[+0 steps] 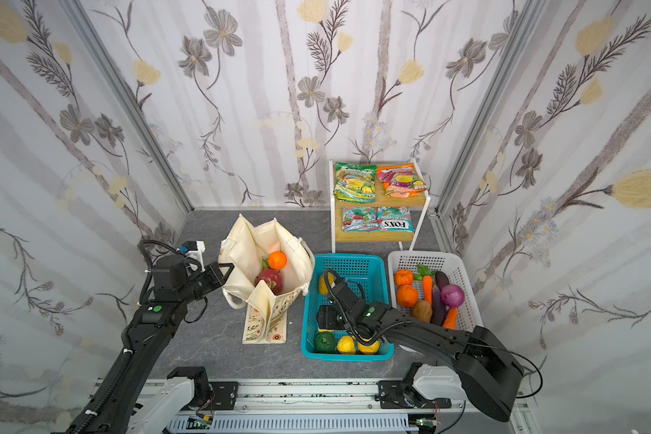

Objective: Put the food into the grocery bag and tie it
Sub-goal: 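Move the right gripper to the teal basket and grasp a yellow lemon, then lift the yellow lemon with the right gripper and carry it over the bag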

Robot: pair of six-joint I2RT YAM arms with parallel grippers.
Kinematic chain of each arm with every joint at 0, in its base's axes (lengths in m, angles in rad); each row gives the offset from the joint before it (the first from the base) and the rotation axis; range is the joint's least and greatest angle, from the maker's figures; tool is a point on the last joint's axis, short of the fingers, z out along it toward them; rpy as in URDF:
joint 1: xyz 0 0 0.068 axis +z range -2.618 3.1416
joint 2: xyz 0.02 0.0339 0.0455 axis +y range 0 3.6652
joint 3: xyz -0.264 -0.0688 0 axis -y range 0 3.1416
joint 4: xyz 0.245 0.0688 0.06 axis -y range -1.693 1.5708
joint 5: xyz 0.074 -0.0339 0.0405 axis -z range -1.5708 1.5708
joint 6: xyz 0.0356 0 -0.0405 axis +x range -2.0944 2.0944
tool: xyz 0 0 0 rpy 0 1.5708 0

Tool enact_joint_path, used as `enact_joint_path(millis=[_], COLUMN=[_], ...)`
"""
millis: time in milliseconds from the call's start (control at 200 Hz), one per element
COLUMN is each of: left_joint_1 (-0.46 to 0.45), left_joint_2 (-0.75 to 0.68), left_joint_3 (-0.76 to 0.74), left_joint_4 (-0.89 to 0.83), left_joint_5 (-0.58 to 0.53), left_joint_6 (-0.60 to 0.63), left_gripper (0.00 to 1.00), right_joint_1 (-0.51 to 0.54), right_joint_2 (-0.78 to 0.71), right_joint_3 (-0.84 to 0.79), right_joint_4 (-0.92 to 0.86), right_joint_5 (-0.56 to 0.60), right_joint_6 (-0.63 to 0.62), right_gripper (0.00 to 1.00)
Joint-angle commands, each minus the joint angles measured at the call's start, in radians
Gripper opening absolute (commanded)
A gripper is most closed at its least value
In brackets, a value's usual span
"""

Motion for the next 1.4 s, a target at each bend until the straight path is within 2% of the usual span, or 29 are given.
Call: enact_joint_path(millis=[0,205,330,400,684,854,944,1079,1394], left_joint_1=[-0.001,-0.001,-0.001,-0.001,-0.001,-0.001,-0.001,-0.001,-0.001], left_joint_2=[-0.003,-0.010,-0.011,-0.005,0.010,0.012,0.024,0.032,0.037], left_joint_3=[-0.010,-0.027,-0.030,-0.025,-0.023,-0.014,-0.010,-0.003,0.004], left_joint_4=[0.010,0.010,0.010,0.010,0.010,0.010,0.010,0.010,0.010], left_joint_5=[-0.006,-0.002,-0.003,0.005,0.007,0.002,0.002,-0.004,-0.020], left_joint_6=[0.003,0.001,0.008,0.016,0.020,0.025,0.023,0.019,0.013], left_gripper=[0.00,0.00,0.00,0.00,0.00,0.00,0.00,0.00,0.00], right_joint_1=[0.000,-0.001,-0.001,-0.002,-0.010,-0.011,-0.011,-0.012,-0.047], right_joint_2=[0.038,0.120,0.141,0.147,0.189,0.168,0.168,0.078,-0.056], right_joint_3=[0.003,0.020,0.011,0.003,-0.023,-0.035,-0.040,-0.046,0.008], right_joint_4=[0.032,0.035,0.061,0.089,0.133,0.150,0.143,0.115,0.056], right_joint_5=[-0.045,-0.034,-0.029,-0.018,-0.013,-0.002,0.009,0.053,0.131], right_joint_6=[-0.006,-0.016,-0.010,-0.007,0.024,0.022,0.022,0.018,-0.070], right_gripper=[0.77,0.77,0.74,0.69,0.65,0.56,0.56,0.57,0.57])
